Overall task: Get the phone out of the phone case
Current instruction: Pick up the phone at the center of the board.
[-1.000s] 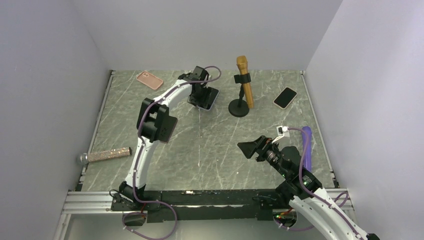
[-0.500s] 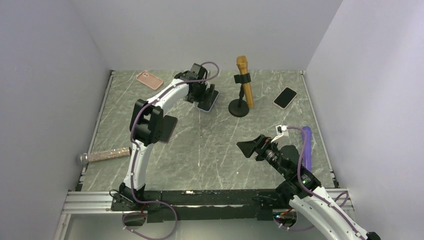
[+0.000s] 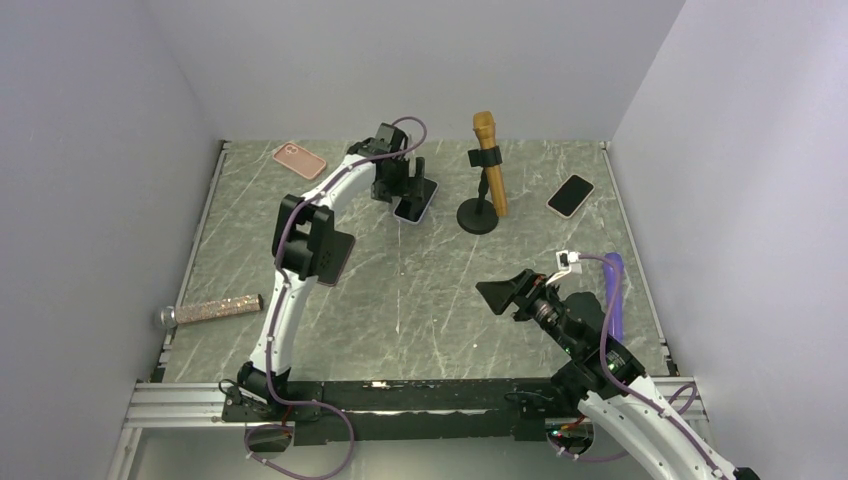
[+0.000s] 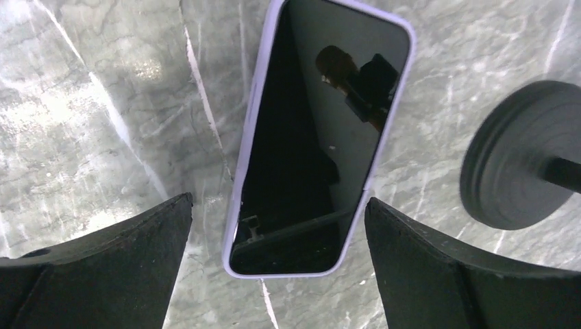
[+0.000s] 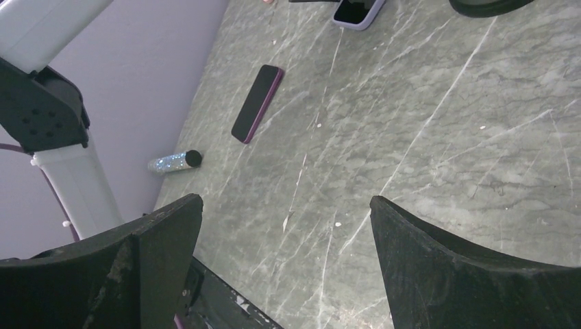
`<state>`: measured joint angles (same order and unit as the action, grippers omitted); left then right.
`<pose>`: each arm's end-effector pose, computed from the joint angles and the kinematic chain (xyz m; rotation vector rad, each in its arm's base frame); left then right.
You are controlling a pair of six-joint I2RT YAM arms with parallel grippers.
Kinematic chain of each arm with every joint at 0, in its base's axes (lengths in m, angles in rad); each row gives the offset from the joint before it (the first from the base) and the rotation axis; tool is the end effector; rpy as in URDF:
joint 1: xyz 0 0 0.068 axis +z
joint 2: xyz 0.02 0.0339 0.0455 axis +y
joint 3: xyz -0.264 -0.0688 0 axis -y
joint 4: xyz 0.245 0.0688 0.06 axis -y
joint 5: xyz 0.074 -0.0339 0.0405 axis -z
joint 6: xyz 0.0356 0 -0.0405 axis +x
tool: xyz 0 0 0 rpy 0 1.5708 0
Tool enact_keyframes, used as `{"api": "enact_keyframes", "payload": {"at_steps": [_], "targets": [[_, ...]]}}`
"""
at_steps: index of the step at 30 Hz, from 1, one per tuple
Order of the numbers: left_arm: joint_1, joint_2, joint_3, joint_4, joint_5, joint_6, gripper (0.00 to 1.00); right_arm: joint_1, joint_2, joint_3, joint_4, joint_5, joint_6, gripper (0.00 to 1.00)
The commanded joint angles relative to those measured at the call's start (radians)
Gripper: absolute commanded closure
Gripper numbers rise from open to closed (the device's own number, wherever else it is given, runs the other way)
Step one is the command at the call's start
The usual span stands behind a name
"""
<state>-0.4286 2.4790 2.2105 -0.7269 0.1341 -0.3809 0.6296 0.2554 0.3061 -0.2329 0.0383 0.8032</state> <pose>0.4889 -0.2286 0.1771 0.1148 2.6234 -0.4680 0.0929 0.0660 0.2327 0.1913 1.8550 0.9925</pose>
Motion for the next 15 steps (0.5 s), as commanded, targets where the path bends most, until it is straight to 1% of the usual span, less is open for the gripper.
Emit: {"api": "enact_keyframes", "payload": {"at_steps": [1,6,12,15], "targets": [[-0.031,-0.022,-0.003,0.015,0.034,-0.032,0.01,-0.001,-0.015,0.033,0.020,0.024,-0.007,0.05],[-0.074,-0.048,-0.064,0.002,-0.057,-0.052,0.01,0.000,-0.013,0.024,0.032,0.017,-0.003,0.05],[-0.137,-0.048,-0.059,-0.036,-0.184,-0.059,0.01,-0.001,-0.016,0.034,0.022,0.020,-0.008,0.05],[-0.147,-0.031,-0.048,-0.057,-0.221,-0.073,0.07,0.001,-0.027,0.039,0.013,0.025,-0.008,0.05]]}}
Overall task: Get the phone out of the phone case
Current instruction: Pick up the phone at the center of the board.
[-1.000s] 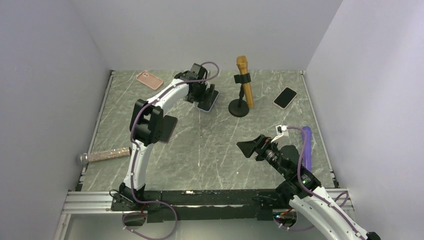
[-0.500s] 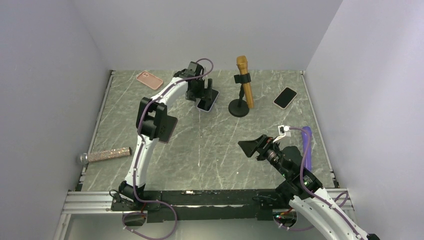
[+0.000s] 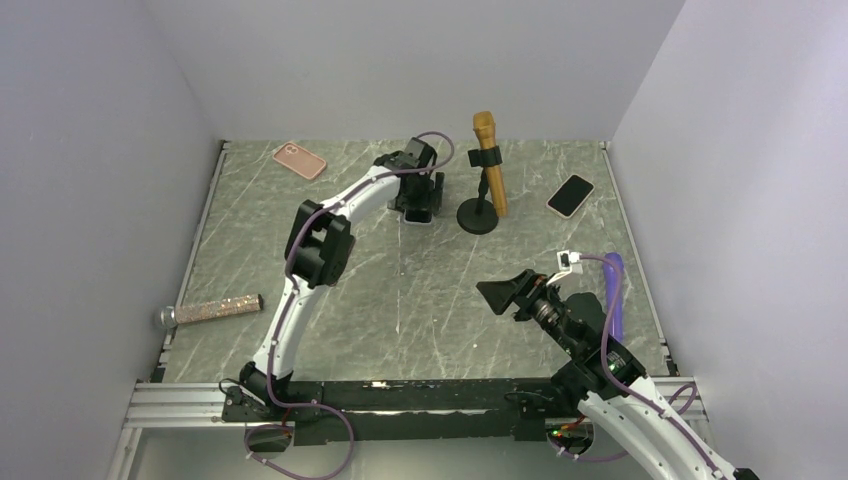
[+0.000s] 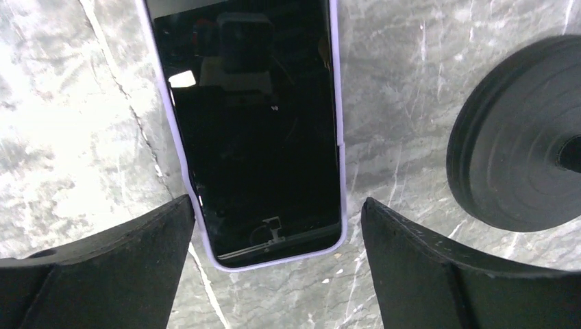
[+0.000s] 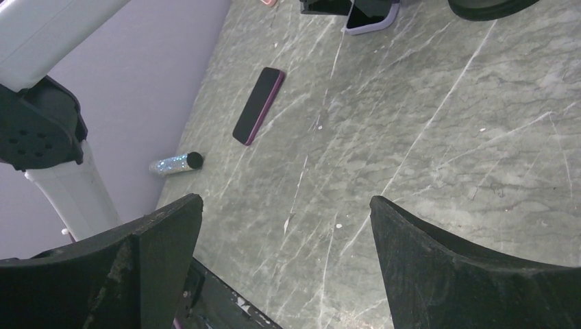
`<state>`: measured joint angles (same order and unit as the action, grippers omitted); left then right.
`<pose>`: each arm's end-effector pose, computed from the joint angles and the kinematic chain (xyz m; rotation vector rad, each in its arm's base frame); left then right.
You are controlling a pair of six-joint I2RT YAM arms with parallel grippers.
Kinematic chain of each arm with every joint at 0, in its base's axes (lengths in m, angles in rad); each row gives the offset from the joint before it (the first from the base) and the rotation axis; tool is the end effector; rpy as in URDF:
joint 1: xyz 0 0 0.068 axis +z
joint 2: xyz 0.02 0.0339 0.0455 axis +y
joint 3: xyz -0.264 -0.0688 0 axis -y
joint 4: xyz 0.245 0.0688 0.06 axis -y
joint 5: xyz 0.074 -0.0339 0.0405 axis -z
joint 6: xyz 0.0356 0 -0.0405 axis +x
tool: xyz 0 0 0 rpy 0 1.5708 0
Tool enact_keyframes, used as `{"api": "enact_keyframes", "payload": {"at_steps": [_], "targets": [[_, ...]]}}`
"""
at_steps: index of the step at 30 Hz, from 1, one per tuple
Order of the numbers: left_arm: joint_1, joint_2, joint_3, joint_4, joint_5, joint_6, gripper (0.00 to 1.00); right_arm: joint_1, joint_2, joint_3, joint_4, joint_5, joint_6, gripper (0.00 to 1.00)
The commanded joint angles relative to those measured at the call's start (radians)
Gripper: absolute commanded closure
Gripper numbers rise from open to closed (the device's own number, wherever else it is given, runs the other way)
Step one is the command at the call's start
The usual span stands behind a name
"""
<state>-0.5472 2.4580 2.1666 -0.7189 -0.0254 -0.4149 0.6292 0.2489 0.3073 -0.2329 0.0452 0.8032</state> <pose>0.4572 -0.2775 0.1745 0.1633 2.6101 -0.3188 0.0924 0.0653 0.2337 0.1963 1.8452 0.9904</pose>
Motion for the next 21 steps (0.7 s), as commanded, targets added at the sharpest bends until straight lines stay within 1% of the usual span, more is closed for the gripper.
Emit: {"api": "enact_keyframes", "payload": {"at_steps": [1,2,3,4,7,9,13,18,21], "targets": [[-0.030,-0.001,0.000,-0.072,-0.067,-0.042,0.13,0.000,-0.024,0.039,0.008,0.020,-0.008,0.05],[-0.031,0.006,0.011,-0.085,-0.075,-0.048,0.24,0.000,-0.026,0.041,0.003,0.022,-0.009,0.05],[-0.033,0.012,0.023,-0.098,-0.082,-0.052,0.33,0.000,-0.030,0.043,-0.003,0.023,-0.007,0.05],[-0.034,0.015,0.029,-0.105,-0.087,-0.054,0.35,0.000,-0.033,0.046,-0.007,0.026,-0.009,0.05],[-0.035,0.013,0.029,-0.117,-0.090,-0.068,0.37,0.000,-0.041,0.051,-0.012,0.031,-0.011,0.05],[-0.036,-0.013,-0.011,-0.107,-0.077,-0.080,0.38,0.000,-0.039,0.050,-0.010,0.031,-0.014,0.05],[-0.039,-0.134,-0.239,0.002,-0.019,-0.101,0.38,0.000,-0.020,0.032,0.010,0.020,-0.007,0.05],[-0.076,-0.312,-0.497,0.116,0.023,-0.130,0.41,-0.001,0.008,0.003,0.064,-0.001,0.003,0.05],[-0.084,-0.437,-0.616,0.174,0.047,-0.152,0.38,-0.001,0.069,0.001,0.092,-0.002,0.007,0.04]]}}
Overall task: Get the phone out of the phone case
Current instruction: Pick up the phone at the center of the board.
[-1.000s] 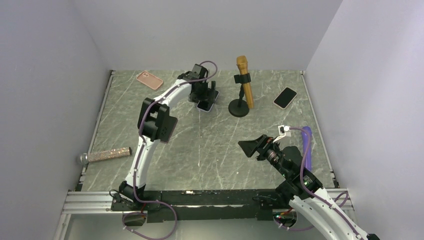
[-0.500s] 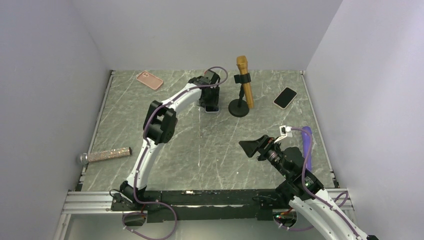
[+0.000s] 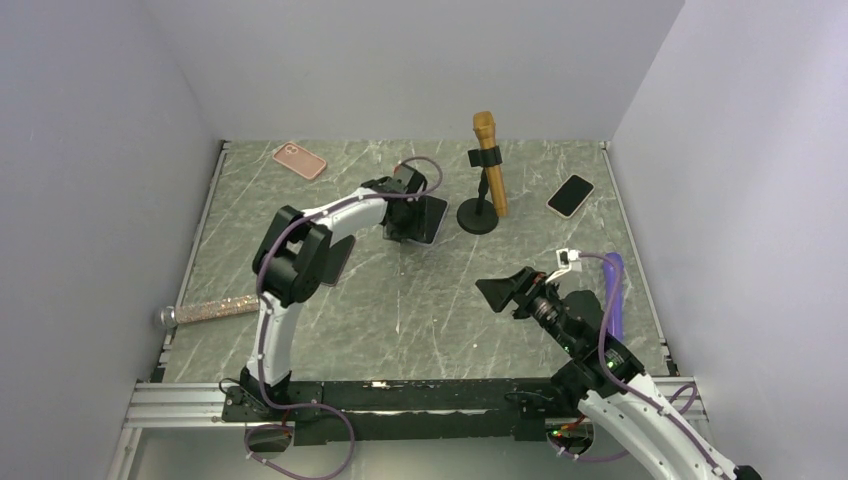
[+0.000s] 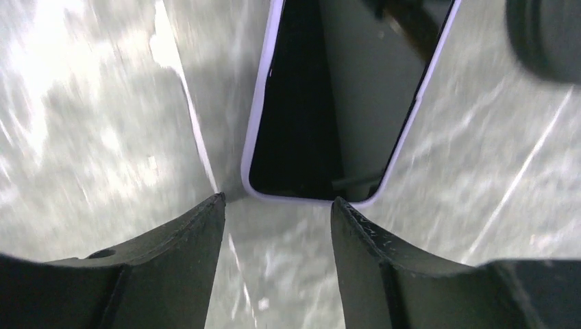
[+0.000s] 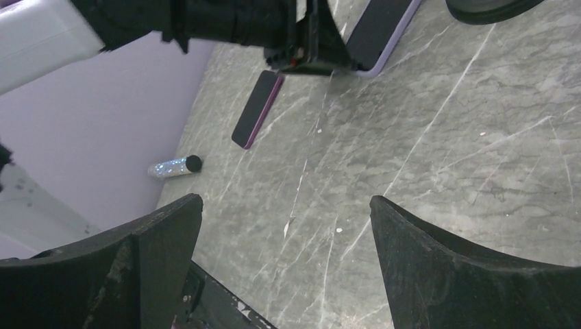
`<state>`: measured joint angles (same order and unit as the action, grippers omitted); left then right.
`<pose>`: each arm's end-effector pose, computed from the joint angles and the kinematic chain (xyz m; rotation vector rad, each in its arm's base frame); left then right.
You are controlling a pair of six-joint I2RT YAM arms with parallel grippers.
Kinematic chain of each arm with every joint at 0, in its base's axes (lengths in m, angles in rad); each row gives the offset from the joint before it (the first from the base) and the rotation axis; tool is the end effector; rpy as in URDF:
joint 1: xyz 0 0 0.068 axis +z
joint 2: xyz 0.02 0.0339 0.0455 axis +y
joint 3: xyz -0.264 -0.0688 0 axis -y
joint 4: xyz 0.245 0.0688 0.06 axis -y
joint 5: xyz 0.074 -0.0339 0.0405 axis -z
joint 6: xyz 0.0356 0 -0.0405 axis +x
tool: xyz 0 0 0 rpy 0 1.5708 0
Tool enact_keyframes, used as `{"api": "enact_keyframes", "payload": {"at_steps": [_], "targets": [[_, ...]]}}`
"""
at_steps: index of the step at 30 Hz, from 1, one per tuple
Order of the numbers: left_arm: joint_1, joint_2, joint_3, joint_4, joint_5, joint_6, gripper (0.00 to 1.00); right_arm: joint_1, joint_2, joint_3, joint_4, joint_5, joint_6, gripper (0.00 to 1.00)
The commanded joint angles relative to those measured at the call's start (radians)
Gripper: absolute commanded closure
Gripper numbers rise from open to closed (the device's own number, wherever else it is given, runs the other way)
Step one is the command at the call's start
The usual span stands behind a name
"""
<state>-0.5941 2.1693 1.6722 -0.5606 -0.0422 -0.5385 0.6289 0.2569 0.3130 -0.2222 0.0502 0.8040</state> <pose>0.3874 -0.2599 0.1721 0.0594 2.6669 -0.3279 0.0932 0.0656 0.2361 0.2005 1.8353 0.9909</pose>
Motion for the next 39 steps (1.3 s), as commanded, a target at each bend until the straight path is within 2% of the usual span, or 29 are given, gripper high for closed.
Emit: {"api": "enact_keyframes", "payload": {"at_steps": [1,8,12,15,18,22,25,27,33,39], "targets": [[-0.038,-0.187,-0.159,0.037,0.077,-0.031,0.35,0.000,0.090,0.000,0.092,-0.005,0.007,0.04],[-0.023,-0.441,-0.313,0.098,0.131,0.002,0.24,0.000,0.404,0.083,0.181,0.033,0.056,0.05],[0.010,-0.546,-0.342,0.109,0.185,0.001,0.08,0.001,0.617,0.135,0.274,0.061,0.101,0.10],[0.030,-0.655,-0.357,0.086,0.159,0.019,0.01,0.012,0.808,0.251,0.273,0.089,0.144,0.08],[0.071,-0.766,-0.368,0.055,0.140,0.048,0.01,0.060,1.035,0.480,0.067,0.241,0.211,0.01],[0.150,-0.907,-0.360,0.008,0.090,0.108,0.01,0.169,1.353,0.840,-0.286,0.463,0.301,0.00],[0.206,-0.983,-0.334,-0.019,0.021,0.162,0.01,0.193,1.572,1.114,-0.573,0.541,0.432,0.00],[0.235,-1.026,-0.326,-0.019,-0.024,0.196,0.01,0.205,1.681,1.258,-0.691,0.571,0.494,0.00],[0.285,-1.118,-0.337,-0.007,-0.132,0.303,0.00,0.221,1.899,1.536,-0.866,0.645,0.575,0.00],[0.295,-1.230,-0.476,0.081,-0.220,0.395,0.01,0.218,2.033,1.696,-0.902,0.702,0.538,0.00]]}}
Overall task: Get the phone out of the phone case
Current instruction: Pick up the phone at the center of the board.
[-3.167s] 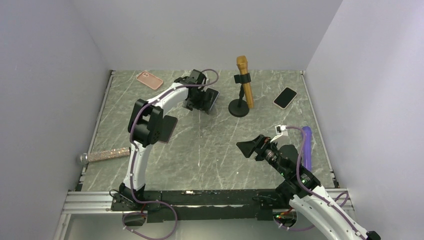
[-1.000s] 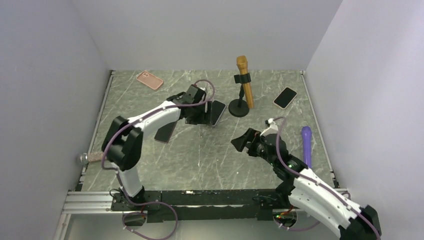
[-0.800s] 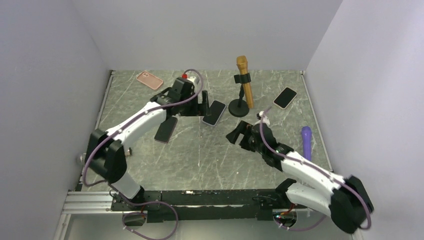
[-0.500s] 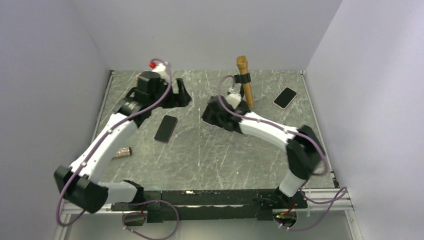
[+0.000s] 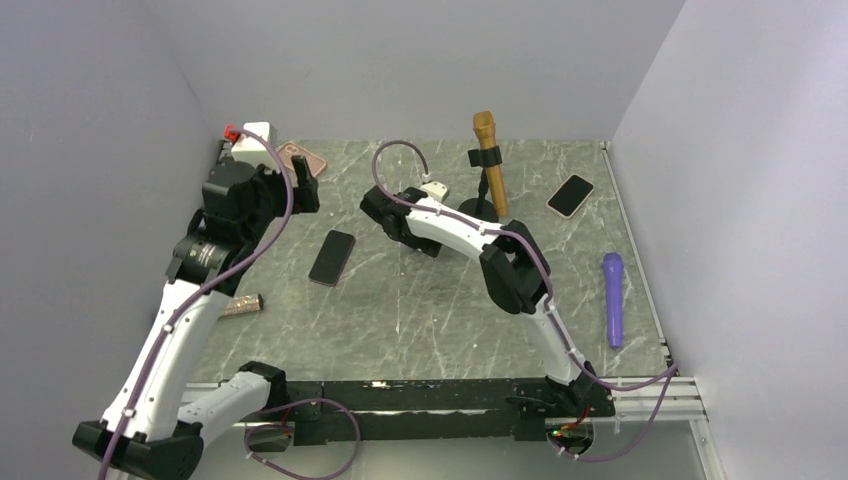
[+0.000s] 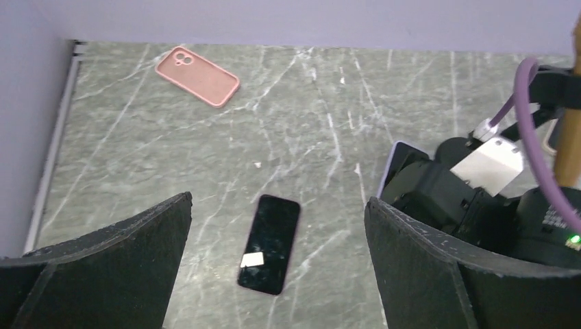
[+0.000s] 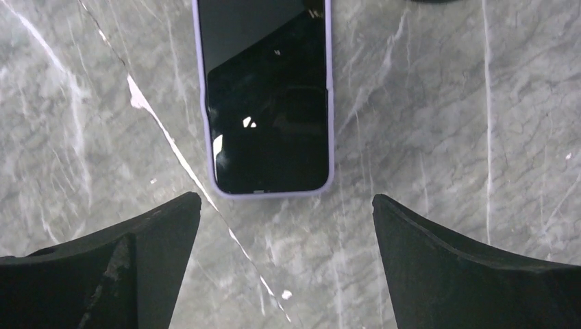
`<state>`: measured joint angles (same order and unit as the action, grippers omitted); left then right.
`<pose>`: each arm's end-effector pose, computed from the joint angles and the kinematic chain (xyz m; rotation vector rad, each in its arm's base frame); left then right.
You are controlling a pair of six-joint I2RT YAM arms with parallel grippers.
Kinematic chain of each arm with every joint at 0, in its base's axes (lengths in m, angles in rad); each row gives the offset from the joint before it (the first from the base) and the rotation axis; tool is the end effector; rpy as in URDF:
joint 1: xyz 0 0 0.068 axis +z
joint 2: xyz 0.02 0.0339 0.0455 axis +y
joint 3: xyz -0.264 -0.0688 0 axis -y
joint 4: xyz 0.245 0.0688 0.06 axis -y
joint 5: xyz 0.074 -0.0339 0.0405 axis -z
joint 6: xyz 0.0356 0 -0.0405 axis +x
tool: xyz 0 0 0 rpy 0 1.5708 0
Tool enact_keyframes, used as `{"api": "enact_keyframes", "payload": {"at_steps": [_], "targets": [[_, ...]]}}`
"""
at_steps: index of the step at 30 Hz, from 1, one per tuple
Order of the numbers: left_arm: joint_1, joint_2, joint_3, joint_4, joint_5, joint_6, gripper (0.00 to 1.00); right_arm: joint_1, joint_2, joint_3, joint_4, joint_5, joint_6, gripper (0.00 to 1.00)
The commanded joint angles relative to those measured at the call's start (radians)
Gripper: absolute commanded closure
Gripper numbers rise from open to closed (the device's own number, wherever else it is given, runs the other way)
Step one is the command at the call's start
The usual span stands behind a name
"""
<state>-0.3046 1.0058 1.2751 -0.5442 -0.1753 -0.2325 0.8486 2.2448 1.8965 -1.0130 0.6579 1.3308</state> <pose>0.1963 -0.0552 0.4299 -0.0561 1.8459 -0.2140 0.3183 0.3284 0.1926 0.6734 2.3687 -0.1594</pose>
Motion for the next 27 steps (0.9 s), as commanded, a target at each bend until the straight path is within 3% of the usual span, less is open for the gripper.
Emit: {"api": "enact_keyframes", "payload": {"at_steps": [1,11,27], "targets": [[0.006,-0.087,-0.115,0.093,-0.084,0.089,0.01,-0.004,0.062,0.129,-0.102,0.096,-0.005,0.00],[0.082,-0.106,-0.189,0.129,0.072,0.012,0.01,-0.040,0.170,0.230,-0.105,0.139,-0.025,0.00],[0.125,-0.099,-0.205,0.151,0.163,-0.021,0.00,-0.122,0.214,0.142,0.090,-0.008,-0.073,0.00]]}}
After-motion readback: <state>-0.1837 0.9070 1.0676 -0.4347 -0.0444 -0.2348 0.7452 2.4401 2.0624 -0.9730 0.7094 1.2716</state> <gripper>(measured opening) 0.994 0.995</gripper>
